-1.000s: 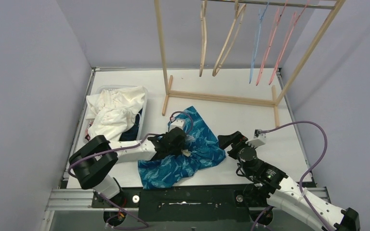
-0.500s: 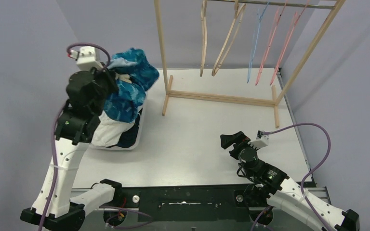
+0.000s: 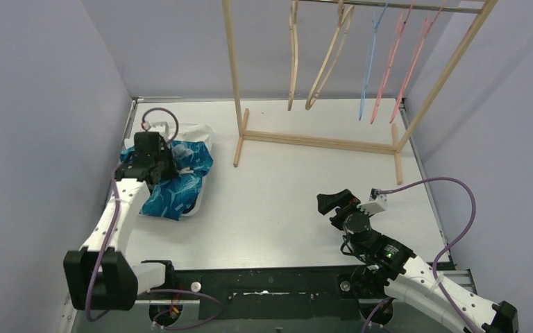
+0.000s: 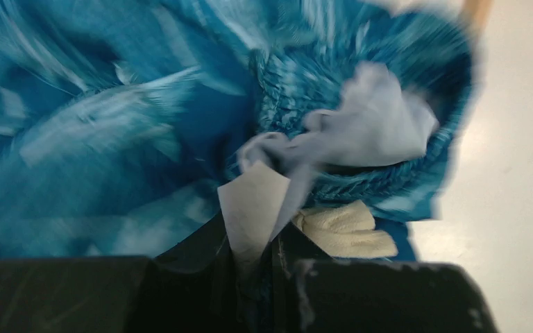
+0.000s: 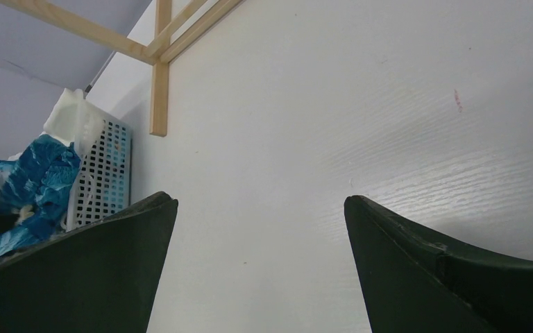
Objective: Remove the shorts from the hanger
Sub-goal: Place the shorts in the basket, then reset both arms
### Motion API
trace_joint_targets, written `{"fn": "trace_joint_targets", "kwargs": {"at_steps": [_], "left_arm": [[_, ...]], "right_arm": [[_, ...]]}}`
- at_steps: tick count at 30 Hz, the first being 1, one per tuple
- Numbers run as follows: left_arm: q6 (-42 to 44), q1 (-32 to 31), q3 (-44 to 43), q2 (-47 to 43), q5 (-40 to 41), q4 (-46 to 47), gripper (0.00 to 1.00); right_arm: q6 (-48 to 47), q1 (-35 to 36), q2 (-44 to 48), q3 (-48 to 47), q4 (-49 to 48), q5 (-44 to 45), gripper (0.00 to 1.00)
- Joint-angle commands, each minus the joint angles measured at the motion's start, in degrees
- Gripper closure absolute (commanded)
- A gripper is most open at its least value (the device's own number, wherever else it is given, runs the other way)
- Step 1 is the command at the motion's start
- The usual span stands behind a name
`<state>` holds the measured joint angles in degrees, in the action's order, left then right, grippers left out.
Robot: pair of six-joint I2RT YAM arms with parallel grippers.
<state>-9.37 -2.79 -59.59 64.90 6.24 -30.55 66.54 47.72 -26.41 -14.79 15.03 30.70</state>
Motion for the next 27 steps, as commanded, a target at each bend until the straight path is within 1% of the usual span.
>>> {"fn": "trace_joint_targets", "kwargs": {"at_steps": [1,4,5,6,7,8,9,10,12,15,18,21,22,24,26,27], "left_arm": [[-2.83,2.25,6.12,7.09,-14.76,0.57,1.00],[-3.75,2.18,5.02,2.20,-20.12,3.97,1.00],[-3.89,2.23,3.54,0.16,-19.76,3.80,0.74],[-3.90,2.18,1.42,-1.59,-18.13,2.63,0.51],[-3.75,2.23,-1.40,-2.95,-16.21,0.47,0.37],[-3.21,2.26,-4.82,-3.86,-13.97,-1.91,0.27],[-2.64,2.26,-7.88,-4.69,-11.81,-4.11,0.21],[-2.07,2.26,-10.90,-5.38,-9.17,-5.78,0.19],[-1.36,2.26,-15.14,-6.81,-3.27,-7.91,0.18],[-1.57,2.26,-17.23,-9.57,2.61,-8.64,0.18],[-6.26,2.26,-14.16,-13.36,5.69,-5.80,0.18],[-7.05,2.22,-10.24,-17.62,5.66,-3.51,0.17],[-7.25,2.18,-9.56,-18.70,5.89,-3.28,0.17],[-7.46,2.17,-8.77,-20.42,6.60,-3.19,0.17],[-6.95,2.17,-8.38,-21.59,6.75,-3.20,0.17],[-6.90,2.22,-7.90,-22.17,6.93,-3.02,0.17]], "right_arm": [[-1.23,0.19,-0.86,-0.79,-3.86,2.19,0.04],[-5.02,0.01,-1.53,-3.15,-3.02,3.42,0.04],[-6.37,0.00,-1.88,-4.20,-2.31,4.27,0.04],[-7.61,0.00,-2.19,-5.38,-1.36,5.49,0.04],[-8.97,0.00,-2.45,-6.70,-0.45,6.59,0.04],[-10.38,-0.02,-2.69,-8.02,0.67,7.84,0.04],[-11.45,-0.07,-2.80,-9.42,1.91,9.26,0.03],[-12.15,-0.11,-2.84,-10.65,3.45,10.73,0.03],[-13.12,-0.18,-2.73,-12.76,6.23,14.36,0.03],[-15.91,-0.26,-1.91,-14.21,8.53,18.49,0.03],[-17.82,-0.34,-0.77,-16.33,12.34,22.96,0.03],[-20.29,-0.37,0.39,-19.32,15.65,27.47,0.03],[-22.34,-0.35,0.43,-20.44,15.65,28.07,0.03],[-31.94,-0.35,-0.07,-22.62,12.86,28.45,0.03],[-41.20,-0.35,-1.25,-26.50,11.39,26.18,0.02],[-44.19,-0.37,-1.92,-29.33,11.76,24.47,0.01]]}}
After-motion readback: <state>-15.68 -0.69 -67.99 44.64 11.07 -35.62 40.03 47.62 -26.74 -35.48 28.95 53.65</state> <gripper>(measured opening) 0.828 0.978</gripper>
